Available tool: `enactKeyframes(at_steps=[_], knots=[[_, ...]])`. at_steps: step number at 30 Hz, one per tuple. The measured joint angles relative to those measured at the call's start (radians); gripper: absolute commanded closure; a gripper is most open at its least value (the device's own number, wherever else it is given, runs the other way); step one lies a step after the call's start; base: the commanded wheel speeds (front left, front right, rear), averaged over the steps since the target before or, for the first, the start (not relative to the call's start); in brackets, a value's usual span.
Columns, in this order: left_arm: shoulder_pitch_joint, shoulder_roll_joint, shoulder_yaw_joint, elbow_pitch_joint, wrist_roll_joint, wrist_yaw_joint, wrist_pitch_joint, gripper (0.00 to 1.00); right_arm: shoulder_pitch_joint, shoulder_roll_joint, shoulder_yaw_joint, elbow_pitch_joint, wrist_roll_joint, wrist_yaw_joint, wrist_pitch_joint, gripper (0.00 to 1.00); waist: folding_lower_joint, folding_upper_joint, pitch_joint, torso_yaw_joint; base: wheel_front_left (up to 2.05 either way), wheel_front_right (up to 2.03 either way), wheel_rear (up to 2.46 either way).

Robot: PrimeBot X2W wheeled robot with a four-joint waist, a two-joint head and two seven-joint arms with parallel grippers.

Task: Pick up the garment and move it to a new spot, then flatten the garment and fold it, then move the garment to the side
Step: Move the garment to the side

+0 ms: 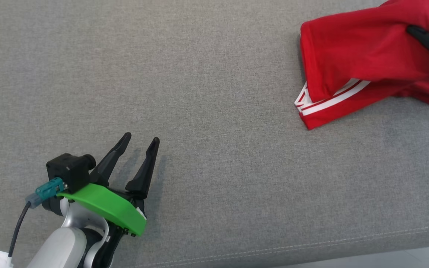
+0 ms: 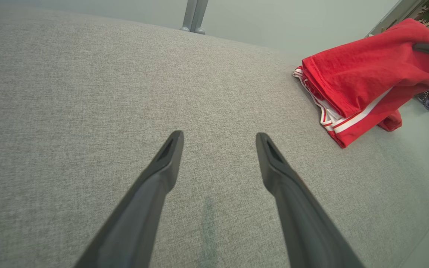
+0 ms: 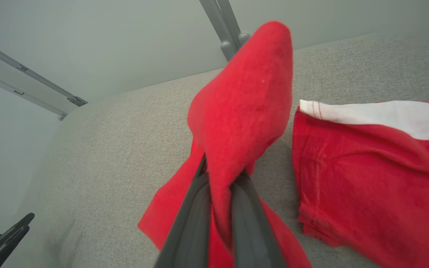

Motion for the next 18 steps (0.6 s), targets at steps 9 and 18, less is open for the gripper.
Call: enactKeyframes(at_steps=[9, 18], knots=[[-0.072, 0.002, -0.009, -0.048, 0.026, 0.001, 0.013, 0.00, -0.030, -0.089, -0.016, 0.024, -0.046, 0.000, -0.032, 1.00, 0.0000, 0.0000, 0.086, -0.035, 0.00, 0.00, 0.00], [-0.145, -0.004, -0.013, -0.116, 0.062, -0.016, -0.016, 0.00, -0.042, -0.160, -0.057, 0.095, -0.093, 0.000, -0.111, 1.00, 0.0000, 0.0000, 0.159, -0.036, 0.00, 0.00, 0.00]])
